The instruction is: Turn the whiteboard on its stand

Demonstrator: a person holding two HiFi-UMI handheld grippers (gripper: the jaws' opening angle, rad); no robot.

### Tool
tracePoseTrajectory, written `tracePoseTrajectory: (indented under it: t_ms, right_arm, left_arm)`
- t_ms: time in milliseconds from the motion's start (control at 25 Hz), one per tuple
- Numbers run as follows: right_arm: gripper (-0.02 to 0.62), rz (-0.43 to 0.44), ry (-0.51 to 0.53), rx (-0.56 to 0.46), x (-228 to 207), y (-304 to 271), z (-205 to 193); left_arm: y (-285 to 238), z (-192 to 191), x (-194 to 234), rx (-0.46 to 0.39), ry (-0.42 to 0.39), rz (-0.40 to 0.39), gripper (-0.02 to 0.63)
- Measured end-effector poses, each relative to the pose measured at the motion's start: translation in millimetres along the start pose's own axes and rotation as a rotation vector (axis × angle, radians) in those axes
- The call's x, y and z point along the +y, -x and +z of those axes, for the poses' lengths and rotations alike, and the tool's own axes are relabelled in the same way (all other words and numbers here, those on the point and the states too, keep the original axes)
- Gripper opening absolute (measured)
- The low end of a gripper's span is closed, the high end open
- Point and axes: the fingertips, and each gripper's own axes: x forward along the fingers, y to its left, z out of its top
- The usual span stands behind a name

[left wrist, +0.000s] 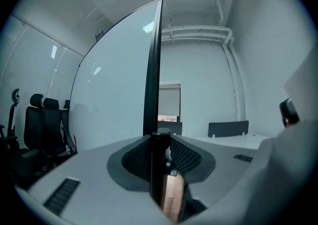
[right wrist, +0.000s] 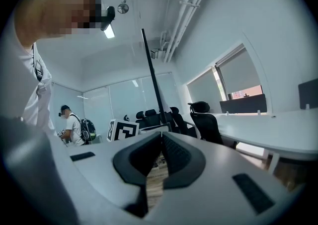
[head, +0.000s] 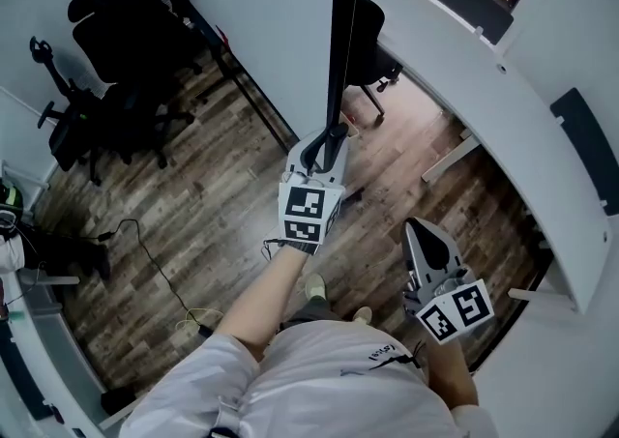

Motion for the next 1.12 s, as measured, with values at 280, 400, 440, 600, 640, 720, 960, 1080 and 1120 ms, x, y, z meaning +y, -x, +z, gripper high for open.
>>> tracePoseTrajectory:
  t_ms: [280, 400, 440, 600, 640, 720, 960, 1080, 1120]
  right_arm:
    - [0.015, 0.051, -0.003, 0.000, 6, 2, -4]
    - [0.014, 0.070, -0.006, 0.004, 8, 4, -7]
    - [0.015, 0.075, -0.007, 0.004, 8, 5, -8]
    - [0.015, 0.088, -0.007, 0.000, 10, 12, -8]
    - [0.014, 0.089, -0.006, -0.002, 11, 14, -8]
    - [0.014, 0.085, -0.005, -0.007, 12, 20, -7]
    - [0.014, 0.031, -0.014, -0.027, -7, 55, -5]
    - [0.014, 0.006, -0.019, -0.037, -21, 74, -3]
    - [0.015, -0.001, -0.021, -0.040, -25, 81, -2]
  left_arm:
    - [10, -4, -9, -0.005, 0.009, 0.020, 0.114]
    - [13, -4, -15, -0.006, 0.001, 0.016, 0.107]
    - [14, -5, -19, -0.004, -0.002, 0.012, 0.106]
    - [14, -7, -37, 0.013, -0.006, -0.023, 0.097]
    - [15, -8, -43, 0.019, -0.008, -0.034, 0.095]
    - [15, -7, -55, 0.022, -0.015, -0.054, 0.092]
    - [16, -11, -100, 0.027, -0.014, -0.105, 0.089]
    - [14, -11, -121, 0.035, -0.012, -0.119, 0.086]
    - [13, -11, -129, 0.038, -0.012, -0.124, 0.086]
